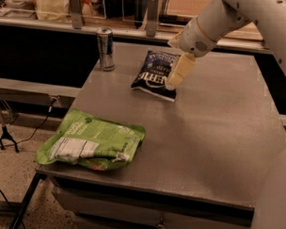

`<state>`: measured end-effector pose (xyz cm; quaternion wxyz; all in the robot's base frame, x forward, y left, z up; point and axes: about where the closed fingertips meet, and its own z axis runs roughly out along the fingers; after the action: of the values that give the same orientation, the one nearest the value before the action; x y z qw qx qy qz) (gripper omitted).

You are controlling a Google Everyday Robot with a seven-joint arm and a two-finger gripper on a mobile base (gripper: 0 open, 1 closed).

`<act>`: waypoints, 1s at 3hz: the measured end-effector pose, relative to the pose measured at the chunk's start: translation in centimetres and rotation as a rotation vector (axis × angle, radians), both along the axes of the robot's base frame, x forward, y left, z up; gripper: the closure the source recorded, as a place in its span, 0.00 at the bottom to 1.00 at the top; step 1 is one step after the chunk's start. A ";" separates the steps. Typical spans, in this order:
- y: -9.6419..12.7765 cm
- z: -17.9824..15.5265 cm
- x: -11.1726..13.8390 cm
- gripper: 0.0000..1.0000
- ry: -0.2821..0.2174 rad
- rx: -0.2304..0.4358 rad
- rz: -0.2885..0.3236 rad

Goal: Pick blue chip bag

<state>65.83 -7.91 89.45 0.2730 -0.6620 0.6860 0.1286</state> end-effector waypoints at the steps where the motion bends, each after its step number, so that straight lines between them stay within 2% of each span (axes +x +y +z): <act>1: 1.2 -1.4 1.4 0.00 0.019 0.033 -0.030; 3: 2.4 -5.1 5.1 0.00 0.075 0.062 -0.106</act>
Offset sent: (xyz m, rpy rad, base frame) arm 0.0589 0.0251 -0.0538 0.0636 0.0737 -0.1194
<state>70.93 -5.54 84.31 0.2739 -0.6106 0.7257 0.1598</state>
